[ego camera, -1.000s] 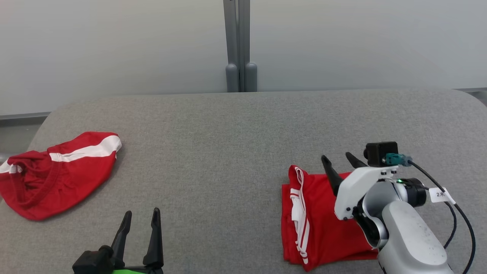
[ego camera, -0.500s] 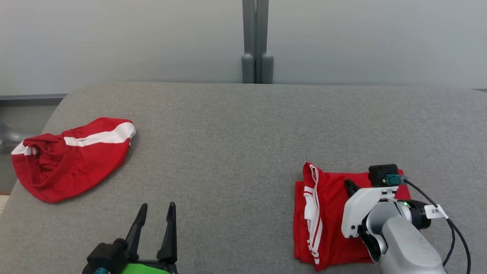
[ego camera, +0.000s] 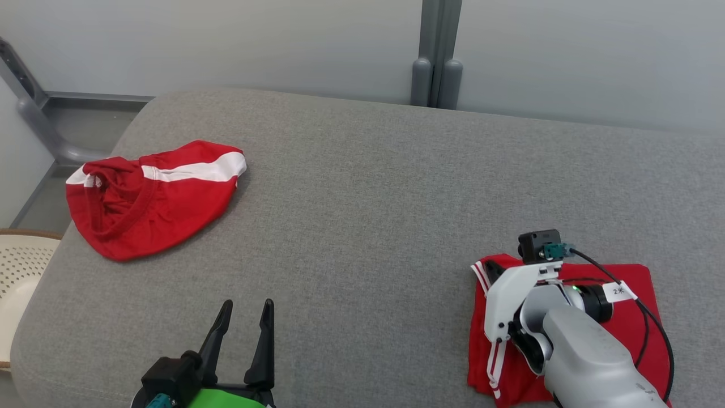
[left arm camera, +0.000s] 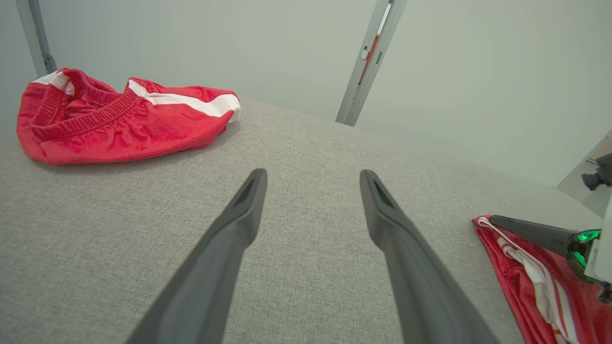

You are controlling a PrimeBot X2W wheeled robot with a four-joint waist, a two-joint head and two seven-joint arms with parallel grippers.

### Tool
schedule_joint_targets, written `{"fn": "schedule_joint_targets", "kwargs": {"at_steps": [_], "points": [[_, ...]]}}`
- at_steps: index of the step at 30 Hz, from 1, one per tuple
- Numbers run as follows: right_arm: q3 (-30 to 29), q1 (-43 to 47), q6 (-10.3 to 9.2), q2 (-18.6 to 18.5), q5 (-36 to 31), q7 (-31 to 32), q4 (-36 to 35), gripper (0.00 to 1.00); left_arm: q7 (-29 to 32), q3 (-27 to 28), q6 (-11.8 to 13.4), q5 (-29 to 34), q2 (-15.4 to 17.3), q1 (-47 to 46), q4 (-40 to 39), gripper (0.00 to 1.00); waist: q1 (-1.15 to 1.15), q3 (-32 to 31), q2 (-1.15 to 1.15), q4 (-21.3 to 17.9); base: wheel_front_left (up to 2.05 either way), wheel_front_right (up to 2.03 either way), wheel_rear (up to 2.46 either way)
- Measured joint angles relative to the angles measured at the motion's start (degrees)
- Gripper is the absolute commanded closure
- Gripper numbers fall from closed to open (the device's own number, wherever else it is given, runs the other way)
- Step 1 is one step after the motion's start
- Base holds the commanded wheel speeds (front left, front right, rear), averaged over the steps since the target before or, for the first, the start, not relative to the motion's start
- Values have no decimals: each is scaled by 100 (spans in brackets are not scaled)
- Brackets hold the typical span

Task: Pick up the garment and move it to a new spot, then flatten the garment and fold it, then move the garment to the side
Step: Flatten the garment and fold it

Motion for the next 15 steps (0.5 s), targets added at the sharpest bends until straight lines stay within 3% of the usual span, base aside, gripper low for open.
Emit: {"fn": "schedule_joint_targets", "kwargs": {"at_steps": [8,10,15], "points": [[461,-199,0,1,884,-535,-120,100,0,138,1,-10,-1,19,23,0,0,-65,0,-22,0,0,0],[579,-191,0,1,1087,-780,-230,4,0,209,2,-13,0,56,26,0,0,-130,0,-95,0,0,0],[788,-78,0,4,1259,-1210,-656,0,0,412,73,45,0,92,-12,0,0,-265,0,-365,0,0,0]]}}
